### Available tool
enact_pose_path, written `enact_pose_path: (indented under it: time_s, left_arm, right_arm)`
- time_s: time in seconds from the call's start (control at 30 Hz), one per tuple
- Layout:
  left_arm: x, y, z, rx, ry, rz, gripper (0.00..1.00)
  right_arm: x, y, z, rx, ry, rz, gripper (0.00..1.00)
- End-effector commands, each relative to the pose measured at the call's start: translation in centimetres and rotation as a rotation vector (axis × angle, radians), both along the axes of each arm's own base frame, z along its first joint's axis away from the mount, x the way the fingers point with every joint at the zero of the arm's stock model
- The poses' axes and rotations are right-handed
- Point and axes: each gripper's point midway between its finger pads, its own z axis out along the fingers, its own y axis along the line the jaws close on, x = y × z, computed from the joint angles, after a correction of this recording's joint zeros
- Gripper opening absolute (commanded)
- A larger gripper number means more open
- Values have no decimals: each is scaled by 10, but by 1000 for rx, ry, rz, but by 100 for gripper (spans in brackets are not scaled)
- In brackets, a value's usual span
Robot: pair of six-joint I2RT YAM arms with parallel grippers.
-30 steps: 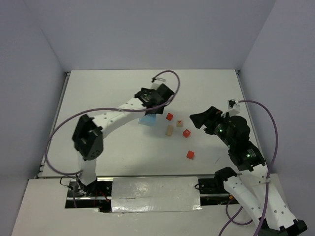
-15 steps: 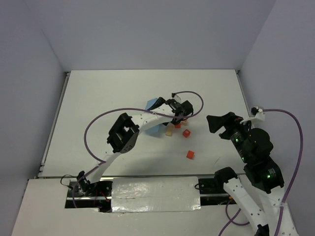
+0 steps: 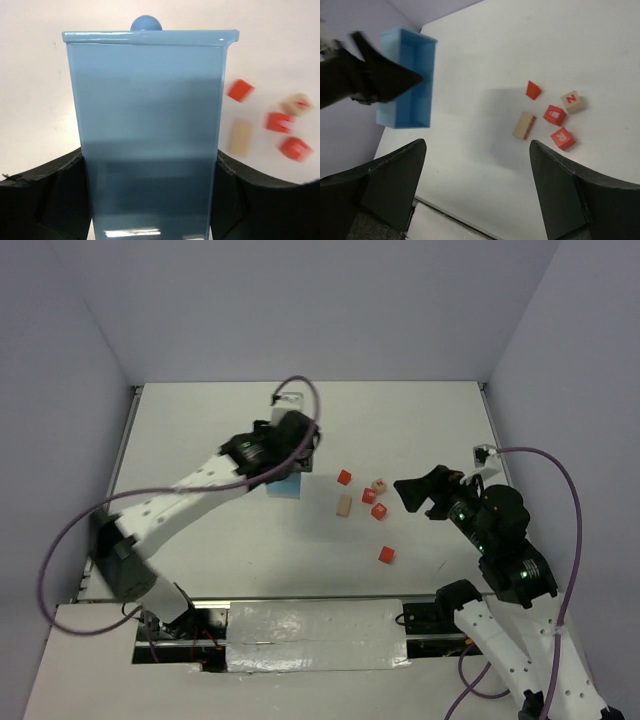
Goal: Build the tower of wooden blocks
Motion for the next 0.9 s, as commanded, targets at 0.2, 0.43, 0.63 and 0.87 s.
enact_pose_path:
  time_s: [0.2, 0.43, 0.63, 0.87]
  left_arm:
    - [-62, -35, 94, -869, -268, -492, 0]
    - [-74, -48, 100, -1020, -263, -573, 0]
    - [-75, -58, 104, -1071, -243, -607, 0]
    - [-64, -60, 87, -1037, -207, -557, 0]
  right_arm:
    - [14, 73, 4, 172, 18, 330, 79]
    - [23, 108, 6, 184, 56, 385, 73]
    - [39, 119, -2, 152, 83, 345, 69]
    - [44, 127, -1, 149, 80, 336, 67]
